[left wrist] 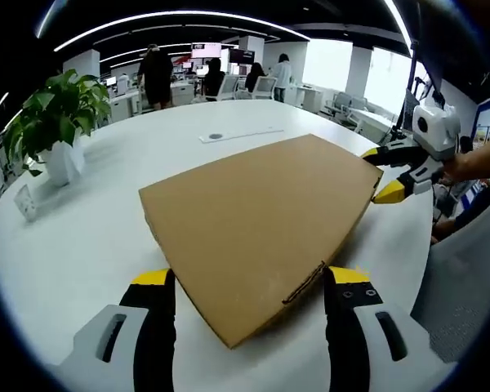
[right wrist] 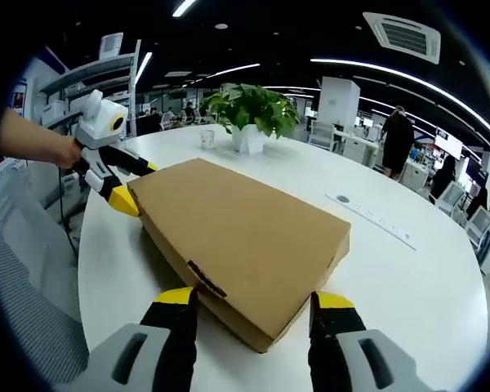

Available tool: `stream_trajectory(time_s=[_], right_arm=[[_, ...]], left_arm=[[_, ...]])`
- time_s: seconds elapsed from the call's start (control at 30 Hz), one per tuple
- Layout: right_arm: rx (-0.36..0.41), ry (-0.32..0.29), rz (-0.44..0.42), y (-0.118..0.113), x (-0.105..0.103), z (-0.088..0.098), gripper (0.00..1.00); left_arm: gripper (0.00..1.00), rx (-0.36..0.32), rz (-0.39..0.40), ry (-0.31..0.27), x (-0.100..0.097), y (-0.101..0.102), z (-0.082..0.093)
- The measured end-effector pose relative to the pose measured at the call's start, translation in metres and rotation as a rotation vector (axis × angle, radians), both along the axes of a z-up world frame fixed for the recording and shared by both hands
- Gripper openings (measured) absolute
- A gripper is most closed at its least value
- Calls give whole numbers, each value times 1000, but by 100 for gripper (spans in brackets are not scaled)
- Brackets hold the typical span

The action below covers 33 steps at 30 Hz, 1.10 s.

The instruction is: Operate the shoe box by opening the lid, removing the specified soft item, and placing it in the target area until the item is outside and the box remains undamaged.

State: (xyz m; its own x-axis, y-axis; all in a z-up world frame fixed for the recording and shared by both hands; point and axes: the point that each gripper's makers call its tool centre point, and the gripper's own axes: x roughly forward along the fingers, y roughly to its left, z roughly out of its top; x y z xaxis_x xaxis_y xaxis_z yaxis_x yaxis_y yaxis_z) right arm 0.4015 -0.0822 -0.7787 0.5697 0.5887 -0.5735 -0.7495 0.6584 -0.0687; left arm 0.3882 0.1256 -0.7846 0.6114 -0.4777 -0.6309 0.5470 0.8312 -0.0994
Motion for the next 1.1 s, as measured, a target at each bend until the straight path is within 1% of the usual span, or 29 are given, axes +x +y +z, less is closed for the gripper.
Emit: stream_trajectory(time_s=[0.27,0.37,0.6,1.1], right_arm=[[23,2,-10,11,-10,1,50],[37,14,-19,15,-13,2,49],[42,14,-13,25,-22,2,48],[57,10,15,49,-40,2,47]], left_arm=[[76,9,-37,6,-1,12,1],[77,17,-49,12,-2,16,1],[77,31,-76,17,-8,25,1],[77,45,-84,27,-20,49,2]])
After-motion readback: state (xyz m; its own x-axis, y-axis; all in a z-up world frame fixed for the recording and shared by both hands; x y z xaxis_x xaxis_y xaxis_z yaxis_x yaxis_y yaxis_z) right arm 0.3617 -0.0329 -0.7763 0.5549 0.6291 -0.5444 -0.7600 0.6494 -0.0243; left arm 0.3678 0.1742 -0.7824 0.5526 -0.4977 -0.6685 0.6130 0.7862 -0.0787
